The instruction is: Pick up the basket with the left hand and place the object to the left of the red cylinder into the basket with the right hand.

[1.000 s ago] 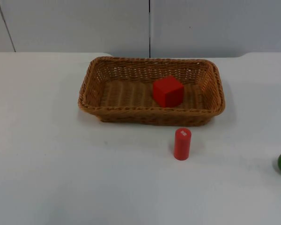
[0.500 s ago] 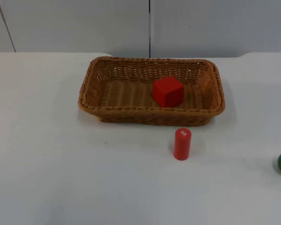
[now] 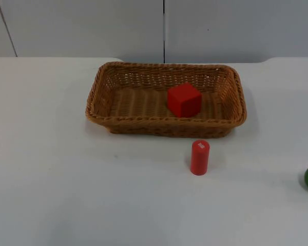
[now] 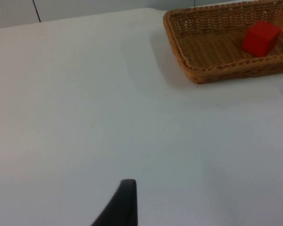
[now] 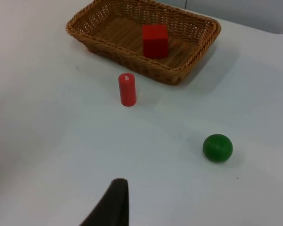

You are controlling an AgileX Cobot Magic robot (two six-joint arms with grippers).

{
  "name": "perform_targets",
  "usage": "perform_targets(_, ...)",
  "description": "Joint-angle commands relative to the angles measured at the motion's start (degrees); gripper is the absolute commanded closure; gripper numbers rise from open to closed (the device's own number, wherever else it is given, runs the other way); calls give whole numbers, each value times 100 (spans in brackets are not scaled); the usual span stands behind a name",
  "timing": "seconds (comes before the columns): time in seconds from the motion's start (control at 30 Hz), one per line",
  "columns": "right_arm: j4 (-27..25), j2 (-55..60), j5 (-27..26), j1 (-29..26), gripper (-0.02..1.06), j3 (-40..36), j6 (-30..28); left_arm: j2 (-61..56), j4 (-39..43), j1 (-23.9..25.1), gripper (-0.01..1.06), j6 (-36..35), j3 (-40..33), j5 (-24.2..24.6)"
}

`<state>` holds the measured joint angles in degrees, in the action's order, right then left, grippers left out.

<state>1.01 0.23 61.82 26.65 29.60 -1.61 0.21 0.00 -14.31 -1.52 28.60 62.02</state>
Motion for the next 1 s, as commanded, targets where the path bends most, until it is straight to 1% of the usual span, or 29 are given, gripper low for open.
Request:
perform_targets(0.0, -14, -23, 1, -12, -1, -7, 8, -21, -58, -33, 0, 21, -31, -45)
perform_targets(0.1, -14, -23, 1, -12, -1, -7, 19, -21, -58, -33, 0, 21, -31, -45)
perform_targets(0.23, -17, -23, 1, -12, -1, -7, 204, -21, -58, -33, 0, 21, -31, -45)
perform_targets(0.4, -2, -23, 1, -12, -1, -7, 202, -21, -58, -33, 0, 21, -31, -45)
perform_targets(0.57, -8, -23, -10, -182, -1, -7, 202, -21, -58, -33, 0, 21, -31, -45)
perform_targets(0.67, -8, -23, -10, -715, -1, -7, 202, -21, -58, -33, 0, 21, -31, -45)
perform_targets(0.7, -8, -23, -10, -715, -1, -7, 202, -21, -58, -33, 0, 21, -31, -45)
perform_targets(0.8, -8, -23, -10, -1510, -1, -7, 202, -21, -58, -33, 0, 21, -31, -45)
perform_targets(0.87, -8, -23, -10, -1891, -1, -7, 202, -21, -58, -33, 0, 21, -31, -45)
perform_targets(0.9, -8, -23, -10, -2053, -1, -7, 202, -21, -58, -33, 0, 21, -31, -45)
perform_targets(0.97, -8, -23, -10, -2156, -1, -7, 202, -21, -58, -33, 0, 21, -31, -45)
